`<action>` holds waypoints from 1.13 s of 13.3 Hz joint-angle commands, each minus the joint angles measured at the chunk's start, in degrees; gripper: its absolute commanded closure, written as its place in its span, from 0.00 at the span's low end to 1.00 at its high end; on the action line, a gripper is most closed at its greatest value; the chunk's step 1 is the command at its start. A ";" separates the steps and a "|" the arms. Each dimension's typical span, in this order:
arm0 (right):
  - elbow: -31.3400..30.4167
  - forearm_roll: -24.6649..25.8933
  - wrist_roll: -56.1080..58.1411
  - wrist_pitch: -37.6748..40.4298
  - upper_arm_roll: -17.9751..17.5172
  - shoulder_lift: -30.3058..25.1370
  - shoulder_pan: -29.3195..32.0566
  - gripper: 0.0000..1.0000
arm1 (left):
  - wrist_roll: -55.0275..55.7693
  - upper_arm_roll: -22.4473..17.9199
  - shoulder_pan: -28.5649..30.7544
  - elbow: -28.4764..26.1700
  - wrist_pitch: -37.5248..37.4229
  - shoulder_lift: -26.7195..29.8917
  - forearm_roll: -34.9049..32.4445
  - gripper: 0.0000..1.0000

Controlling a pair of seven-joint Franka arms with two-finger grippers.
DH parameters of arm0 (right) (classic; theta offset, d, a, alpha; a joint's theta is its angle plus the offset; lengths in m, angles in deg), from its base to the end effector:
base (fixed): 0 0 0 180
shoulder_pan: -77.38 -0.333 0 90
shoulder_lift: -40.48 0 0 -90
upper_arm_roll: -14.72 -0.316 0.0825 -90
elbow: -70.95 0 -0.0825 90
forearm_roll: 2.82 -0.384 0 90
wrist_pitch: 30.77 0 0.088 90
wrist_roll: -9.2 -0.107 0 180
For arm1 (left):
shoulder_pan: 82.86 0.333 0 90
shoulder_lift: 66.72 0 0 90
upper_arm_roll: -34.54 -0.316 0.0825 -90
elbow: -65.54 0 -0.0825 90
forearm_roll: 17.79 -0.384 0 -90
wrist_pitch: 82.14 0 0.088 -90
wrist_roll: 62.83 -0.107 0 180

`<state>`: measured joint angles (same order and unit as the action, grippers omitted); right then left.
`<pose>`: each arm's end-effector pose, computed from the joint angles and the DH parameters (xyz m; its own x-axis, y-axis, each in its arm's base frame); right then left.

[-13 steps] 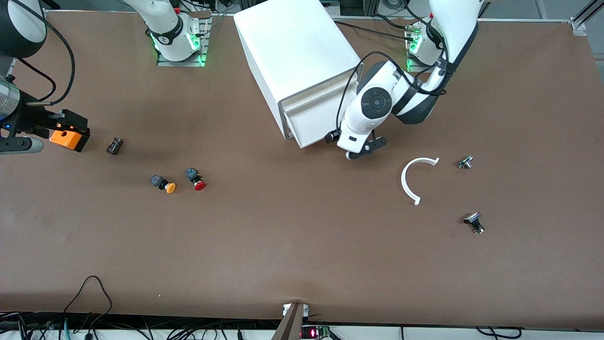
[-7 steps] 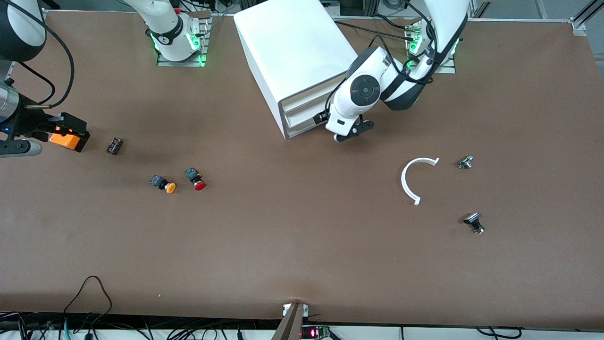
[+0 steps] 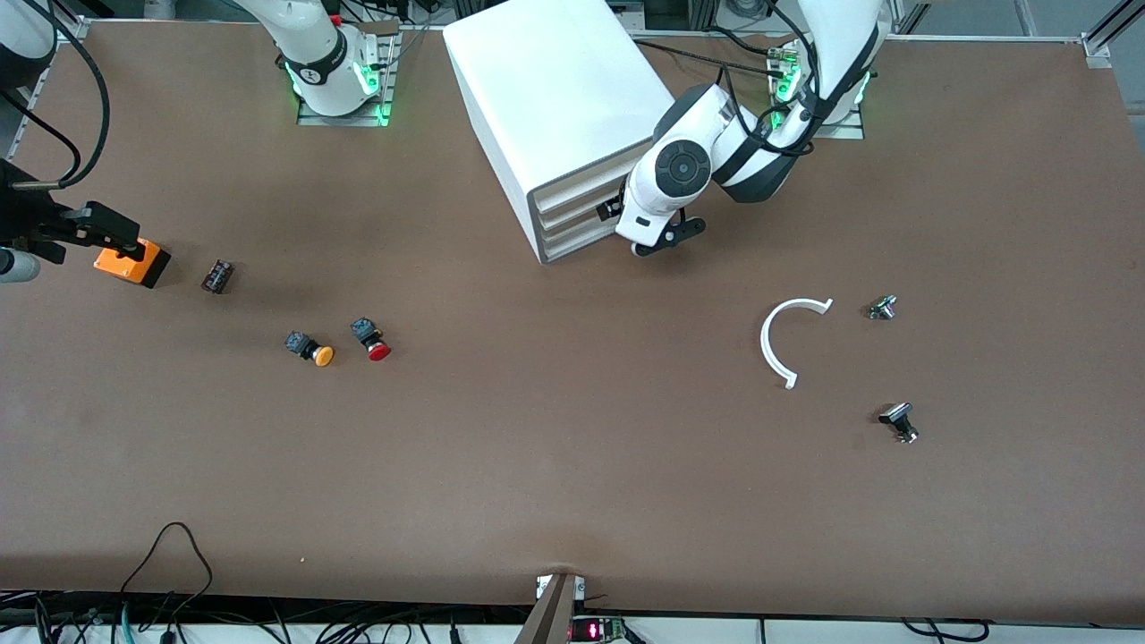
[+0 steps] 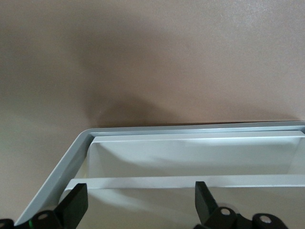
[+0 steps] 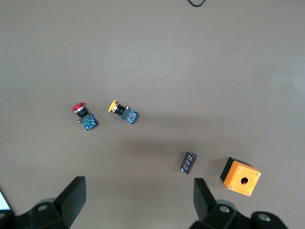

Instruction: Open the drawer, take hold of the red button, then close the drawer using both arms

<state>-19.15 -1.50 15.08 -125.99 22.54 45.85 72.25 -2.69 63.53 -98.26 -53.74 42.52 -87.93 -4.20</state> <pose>0.5886 -0.0264 0.5786 0.9983 0.0582 -0.0072 0.0584 -0.9977 0.0351 0.3954 -0.3965 0.2545 0.8171 0.4030 -0.4122 0.4148 -0.9076 -0.0650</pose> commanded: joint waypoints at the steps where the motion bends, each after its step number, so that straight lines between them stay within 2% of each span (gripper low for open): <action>1: 0.37 -0.97 1.24 -0.15 -0.18 0.34 0.56 0.00 | -4.14 0.02 2.21 -0.60 -1.08 2.04 1.44 0.01; 3: 0.37 -0.89 1.33 0.29 -0.18 0.08 0.56 0.00 | -9.23 -1.38 4.93 0.53 -0.82 2.66 1.35 0.01; 7: 0.54 -0.62 1.33 -0.15 -0.18 0.08 0.47 0.00 | -19.77 -9.99 6.61 5.19 -1.08 4.94 0.82 0.01; 9: 0.46 -0.36 1.33 -0.06 -0.26 0.08 0.56 0.00 | -25.40 -12.89 8.28 6.86 -2.39 6.35 0.65 0.01; 12: 0.54 -0.27 1.33 -0.15 -0.18 0.16 0.56 0.00 | -34.98 -19.38 9.08 12.65 -9.14 7.58 0.56 0.01; 15: 0.54 -0.18 1.33 -0.15 -0.18 0.16 0.56 0.00 | -48.15 -27.21 9.25 19.24 -19.68 8.98 -0.92 0.01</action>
<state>-19.14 -1.48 15.28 -126.20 22.55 46.08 72.28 -43.46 40.07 -88.80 -38.52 29.23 -79.83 -4.31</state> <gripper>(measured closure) 0.000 0.009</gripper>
